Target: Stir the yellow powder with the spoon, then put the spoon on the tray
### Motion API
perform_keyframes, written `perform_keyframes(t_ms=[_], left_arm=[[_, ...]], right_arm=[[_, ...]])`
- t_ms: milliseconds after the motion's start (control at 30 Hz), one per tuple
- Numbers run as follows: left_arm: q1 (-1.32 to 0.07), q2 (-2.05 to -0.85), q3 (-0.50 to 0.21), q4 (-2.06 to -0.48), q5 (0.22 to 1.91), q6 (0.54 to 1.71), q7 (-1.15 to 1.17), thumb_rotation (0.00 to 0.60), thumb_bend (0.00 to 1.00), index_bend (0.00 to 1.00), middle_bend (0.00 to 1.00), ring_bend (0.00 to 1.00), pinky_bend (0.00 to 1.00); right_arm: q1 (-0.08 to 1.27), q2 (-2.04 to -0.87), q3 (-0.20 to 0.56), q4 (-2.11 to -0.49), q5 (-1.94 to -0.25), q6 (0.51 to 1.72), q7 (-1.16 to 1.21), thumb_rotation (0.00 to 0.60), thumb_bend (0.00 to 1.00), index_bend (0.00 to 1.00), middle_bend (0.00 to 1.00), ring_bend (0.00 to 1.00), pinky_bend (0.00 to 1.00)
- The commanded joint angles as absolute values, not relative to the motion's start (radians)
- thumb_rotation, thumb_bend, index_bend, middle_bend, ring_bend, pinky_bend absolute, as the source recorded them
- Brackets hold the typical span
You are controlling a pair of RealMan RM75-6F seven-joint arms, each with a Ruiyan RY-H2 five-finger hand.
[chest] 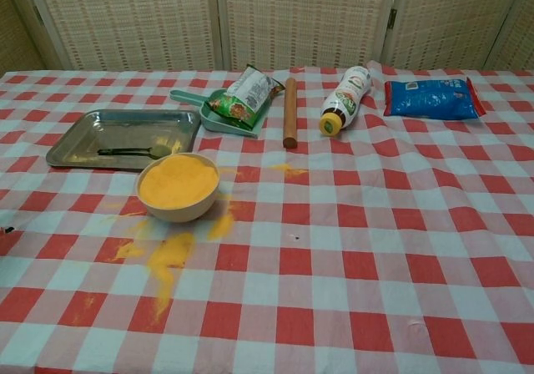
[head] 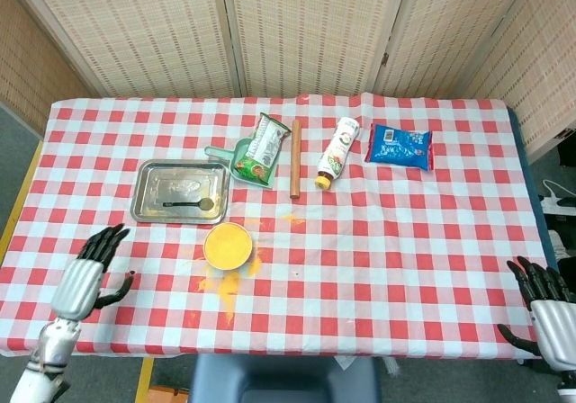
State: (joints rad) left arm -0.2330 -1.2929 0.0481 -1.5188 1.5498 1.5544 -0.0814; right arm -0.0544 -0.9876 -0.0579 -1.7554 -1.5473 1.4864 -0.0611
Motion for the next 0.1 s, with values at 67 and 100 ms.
perform_keyframes(t_ms=[67, 100], left_arm=[[-0.074, -1.249, 0.103, -1.487, 1.639, 1.749, 0.036, 0.600, 0.40, 0.00, 0.00, 0.00, 0.08], [-0.073, -1.250, 0.102, -1.487, 1.639, 1.748, 0.039, 0.600, 0.40, 0.00, 0.00, 0.00, 0.07]], right_arm=[[-0.061, -0.986, -0.063, -1.756, -1.560, 1.497, -0.055, 0.600, 0.12, 0.00, 0.00, 0.00, 0.00], [-0.062, -0.985, -0.064, -1.755, -1.561, 1.498, -0.055, 0.600, 0.12, 0.00, 0.00, 0.00, 0.00]])
